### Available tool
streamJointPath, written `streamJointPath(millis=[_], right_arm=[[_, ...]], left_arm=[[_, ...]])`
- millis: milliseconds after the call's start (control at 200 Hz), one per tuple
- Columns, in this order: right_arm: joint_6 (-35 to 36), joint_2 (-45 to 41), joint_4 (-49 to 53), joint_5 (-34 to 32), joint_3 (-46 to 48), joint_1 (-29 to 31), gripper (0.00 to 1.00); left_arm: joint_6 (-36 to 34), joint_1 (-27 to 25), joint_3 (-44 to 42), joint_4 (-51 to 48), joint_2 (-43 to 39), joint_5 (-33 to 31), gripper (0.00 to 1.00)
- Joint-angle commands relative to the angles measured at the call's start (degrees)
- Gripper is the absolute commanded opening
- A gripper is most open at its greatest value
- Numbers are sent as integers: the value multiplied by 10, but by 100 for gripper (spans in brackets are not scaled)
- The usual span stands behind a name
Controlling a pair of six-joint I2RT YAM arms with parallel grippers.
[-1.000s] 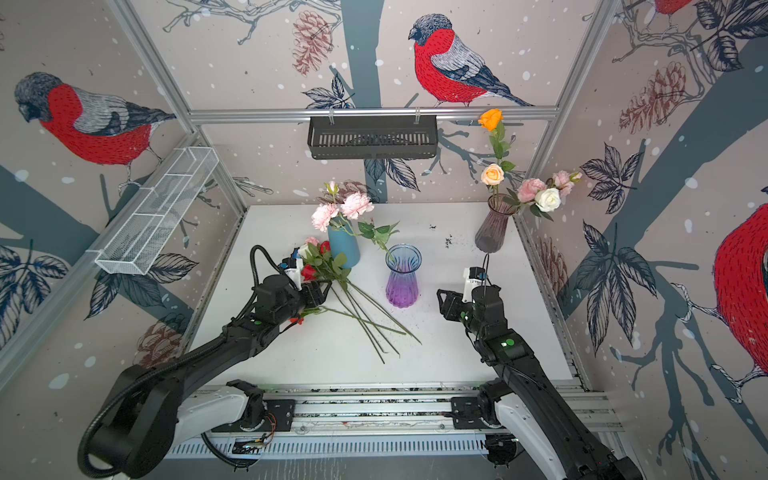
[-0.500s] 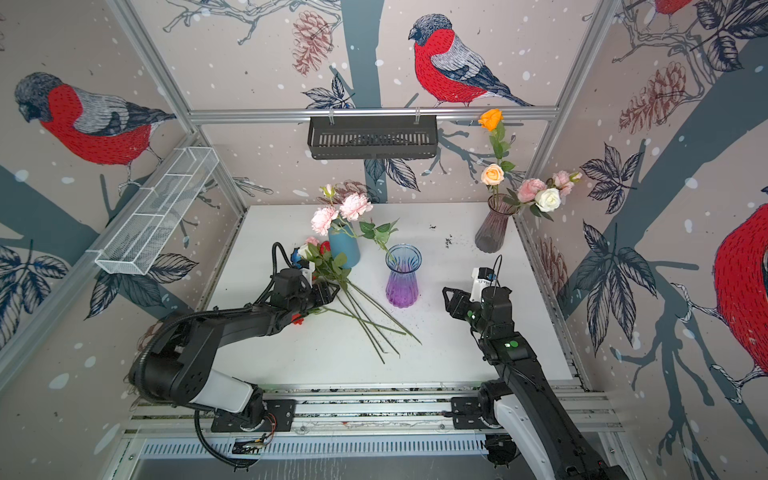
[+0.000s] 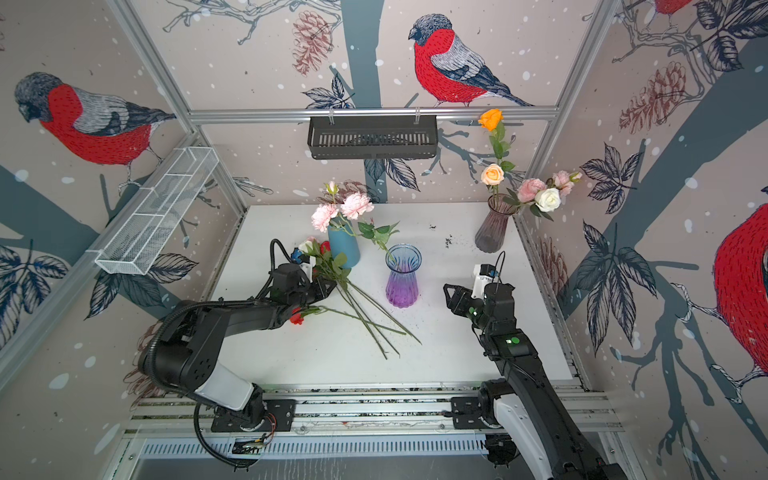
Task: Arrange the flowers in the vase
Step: 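Grasp a white rose stem in the bunch with the left gripper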
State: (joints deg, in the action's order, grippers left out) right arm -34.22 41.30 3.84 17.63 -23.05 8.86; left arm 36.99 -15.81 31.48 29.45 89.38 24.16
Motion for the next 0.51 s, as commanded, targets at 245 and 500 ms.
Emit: streamJointPath(millis=[245, 500], right_arm=[[11, 10, -4, 19, -18, -2, 55], [6, 3, -4, 21, -15, -2, 55]], left_arm=[[-54, 4, 23, -69, -118, -47, 2], [-53, 5, 7, -88, -134, -52, 40]])
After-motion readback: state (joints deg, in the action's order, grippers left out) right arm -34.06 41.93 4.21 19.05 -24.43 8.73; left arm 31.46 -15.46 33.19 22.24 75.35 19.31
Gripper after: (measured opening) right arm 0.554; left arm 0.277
